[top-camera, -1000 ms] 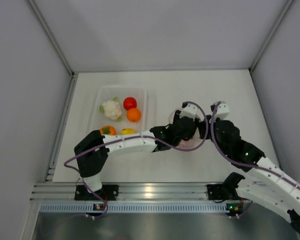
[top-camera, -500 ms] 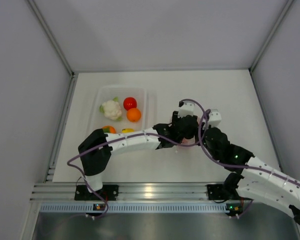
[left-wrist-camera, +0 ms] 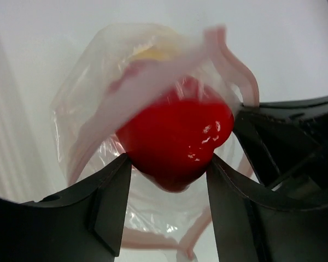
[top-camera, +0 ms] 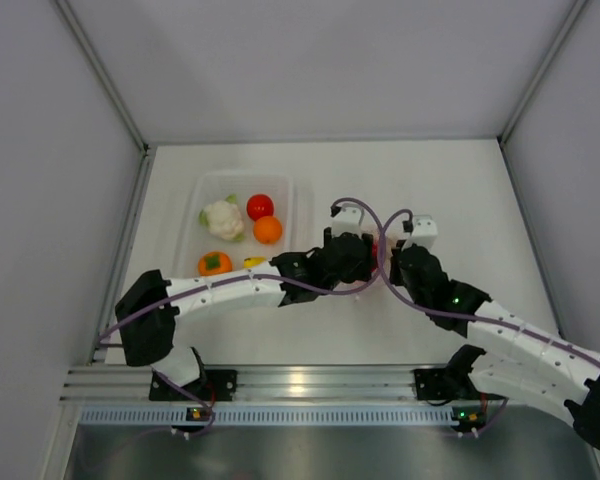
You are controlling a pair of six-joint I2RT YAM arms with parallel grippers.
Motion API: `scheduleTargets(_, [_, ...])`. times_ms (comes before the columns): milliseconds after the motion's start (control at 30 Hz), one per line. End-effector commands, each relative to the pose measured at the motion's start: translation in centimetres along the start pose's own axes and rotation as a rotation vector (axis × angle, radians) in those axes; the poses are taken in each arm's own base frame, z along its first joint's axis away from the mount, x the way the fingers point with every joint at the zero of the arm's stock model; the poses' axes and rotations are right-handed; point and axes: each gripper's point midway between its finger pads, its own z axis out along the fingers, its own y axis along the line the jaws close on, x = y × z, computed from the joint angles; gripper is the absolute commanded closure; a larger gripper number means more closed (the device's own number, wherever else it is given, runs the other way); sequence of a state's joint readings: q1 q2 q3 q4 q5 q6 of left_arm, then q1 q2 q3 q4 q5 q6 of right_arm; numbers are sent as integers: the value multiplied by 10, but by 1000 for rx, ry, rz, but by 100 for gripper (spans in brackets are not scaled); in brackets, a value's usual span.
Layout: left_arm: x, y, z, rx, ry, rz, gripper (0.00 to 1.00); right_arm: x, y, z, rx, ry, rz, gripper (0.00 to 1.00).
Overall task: Open the zip-top bag and remove the fake food
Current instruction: Pick up the fake fruit from the zipper food storage bag.
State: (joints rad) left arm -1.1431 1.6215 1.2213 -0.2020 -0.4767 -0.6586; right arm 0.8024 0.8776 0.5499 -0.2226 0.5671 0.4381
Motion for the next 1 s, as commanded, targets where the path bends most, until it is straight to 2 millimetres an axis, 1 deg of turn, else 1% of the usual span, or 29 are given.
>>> scheduleTargets(0, [-35, -25, -32, 134, -89, -91, 100, -19, 1, 6, -23, -43, 54, 100])
scheduleTargets(100, [-30, -18, -32, 119, -86, -74, 100, -21, 3, 8, -31, -40, 58, 100])
scheduleTargets(167, [-24, -18, -31, 124, -69, -66, 100, -23, 2, 8, -23, -37, 51, 100])
scheduleTargets(267, [-17, -23, -33, 162, -41, -62, 100, -25, -1, 12, -5, -25, 30, 100])
scheduleTargets(400, [-21, -32, -40, 231, -55, -77, 100, -24, 0, 12, -17, -10, 24, 100])
scheduleTargets(500, [-28, -39, -49, 279, -73, -86, 100, -24, -1, 10, -23, -14, 27, 100])
scheduleTargets(567, [-39, -45, -60, 332, -105, -95, 100, -24, -1, 7, -29, -8, 24, 100])
scheduleTargets(600, [-46, -50, -69, 378, -135, -108, 100, -25, -1, 7, -28, -10, 24, 100])
scheduleTargets(667, [-53, -51, -77, 408, -162, -104, 100, -27, -2, 5, -29, -3, 24, 100])
scheduleTargets(700, [-56, -51, -80, 410, -176, -101, 100, -27, -5, 6, -16, 6, 29, 100])
scheduleTargets(733, [-63, -50, -86, 413, -196, -98, 100, -26, -6, 6, -16, 18, 27, 100])
scheduleTargets(767, [-66, -48, -88, 409, -209, -81, 100, -26, -10, 6, -2, 36, 26, 100])
scheduleTargets(800, [-74, -45, -94, 402, -238, -82, 100, -25, -16, 9, 23, 51, 33, 100])
scheduleTargets(833, [-80, -42, -96, 393, -254, -77, 100, -27, -18, 9, 30, 56, 36, 100])
scheduleTargets(900, [-92, -29, -101, 342, -288, -87, 100, -26, -24, 9, 46, 74, 47, 100])
scheduleTargets(933, [-99, -8, -102, 238, -315, -94, 100, -30, -23, 9, 41, 73, 51, 100])
scheduleTargets(967, [-110, 2, -106, 180, -334, -99, 100, -31, -23, 7, 40, 75, 55, 100])
